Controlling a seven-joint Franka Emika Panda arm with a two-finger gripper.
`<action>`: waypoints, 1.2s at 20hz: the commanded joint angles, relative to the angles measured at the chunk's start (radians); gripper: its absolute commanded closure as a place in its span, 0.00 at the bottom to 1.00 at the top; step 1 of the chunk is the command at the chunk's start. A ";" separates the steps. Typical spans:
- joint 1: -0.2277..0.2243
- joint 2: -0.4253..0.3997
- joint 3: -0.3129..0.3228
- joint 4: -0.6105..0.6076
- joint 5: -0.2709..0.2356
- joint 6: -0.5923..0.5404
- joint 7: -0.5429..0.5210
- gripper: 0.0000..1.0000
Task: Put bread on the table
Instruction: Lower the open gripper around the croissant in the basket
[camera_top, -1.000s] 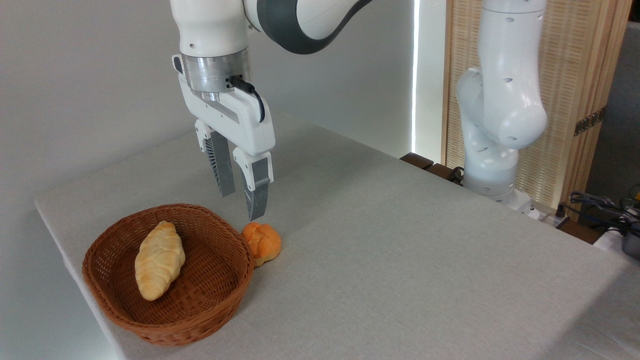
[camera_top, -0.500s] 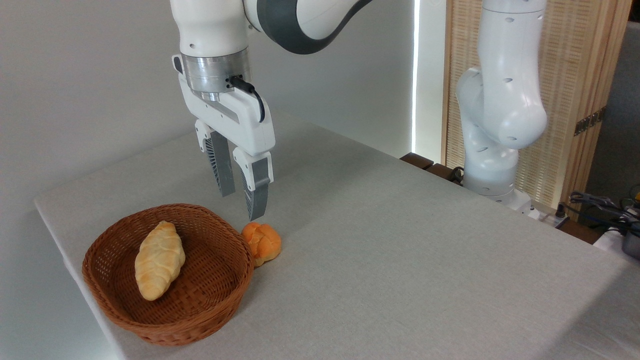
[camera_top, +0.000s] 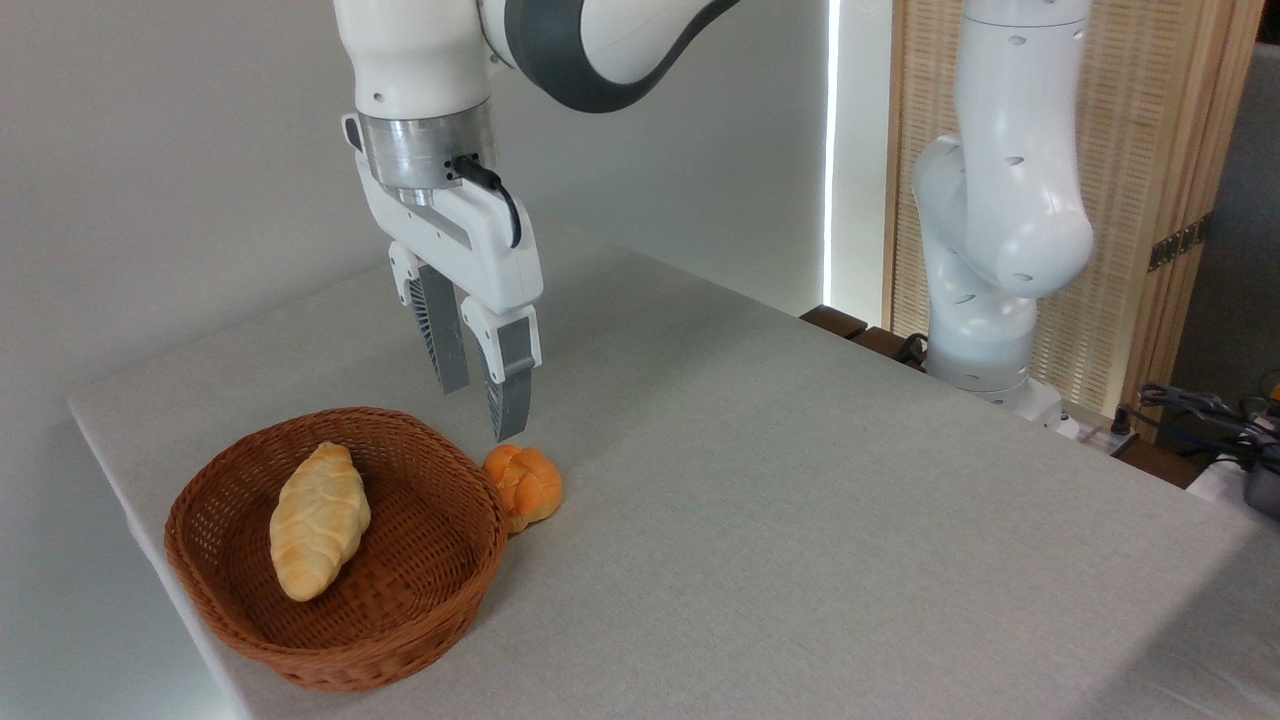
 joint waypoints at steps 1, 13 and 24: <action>-0.008 0.026 0.000 0.018 -0.027 -0.009 -0.009 0.00; -0.012 0.169 -0.038 0.019 -0.185 0.302 -0.365 0.00; -0.012 0.284 -0.081 0.019 -0.190 0.572 -0.585 0.00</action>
